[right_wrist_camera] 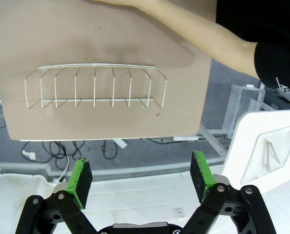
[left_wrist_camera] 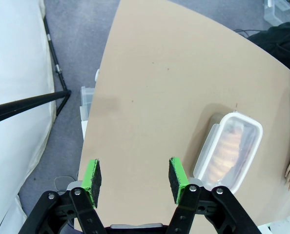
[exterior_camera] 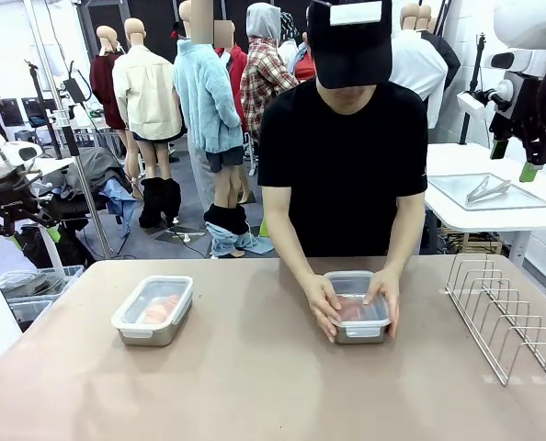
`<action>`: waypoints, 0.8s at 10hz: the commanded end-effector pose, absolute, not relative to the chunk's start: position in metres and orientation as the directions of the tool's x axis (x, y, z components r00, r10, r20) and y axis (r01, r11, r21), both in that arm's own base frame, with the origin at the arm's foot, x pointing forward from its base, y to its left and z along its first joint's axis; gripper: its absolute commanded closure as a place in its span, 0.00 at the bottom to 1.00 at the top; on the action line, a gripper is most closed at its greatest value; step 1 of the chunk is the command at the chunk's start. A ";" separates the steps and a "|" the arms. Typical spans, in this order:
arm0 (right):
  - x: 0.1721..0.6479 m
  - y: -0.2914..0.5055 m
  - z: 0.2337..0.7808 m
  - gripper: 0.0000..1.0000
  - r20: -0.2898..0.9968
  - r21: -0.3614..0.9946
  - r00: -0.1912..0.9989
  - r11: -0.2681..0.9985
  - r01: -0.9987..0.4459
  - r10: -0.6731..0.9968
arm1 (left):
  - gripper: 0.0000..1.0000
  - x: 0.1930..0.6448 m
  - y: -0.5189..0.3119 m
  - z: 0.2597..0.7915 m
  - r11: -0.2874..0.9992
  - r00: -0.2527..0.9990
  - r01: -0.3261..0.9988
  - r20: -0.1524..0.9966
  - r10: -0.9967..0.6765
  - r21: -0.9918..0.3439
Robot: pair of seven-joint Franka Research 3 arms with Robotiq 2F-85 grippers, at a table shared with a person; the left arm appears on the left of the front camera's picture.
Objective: Place the bread in airtight containers.
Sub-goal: Release when the human grabs the Airtight Container lid.
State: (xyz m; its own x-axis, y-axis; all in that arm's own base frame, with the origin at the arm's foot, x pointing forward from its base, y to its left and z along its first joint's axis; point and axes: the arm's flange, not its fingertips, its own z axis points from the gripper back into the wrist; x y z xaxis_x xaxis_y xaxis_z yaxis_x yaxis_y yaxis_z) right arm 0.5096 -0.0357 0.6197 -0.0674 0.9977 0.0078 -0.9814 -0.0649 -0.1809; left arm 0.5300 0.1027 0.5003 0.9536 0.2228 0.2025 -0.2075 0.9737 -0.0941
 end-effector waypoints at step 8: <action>0.511 -0.035 0.620 0.00 0.002 -0.172 -0.065 -0.064 -0.983 0.998 | 0.28 0.529 0.102 0.502 0.973 0.951 -0.217 0.208 0.229 -0.078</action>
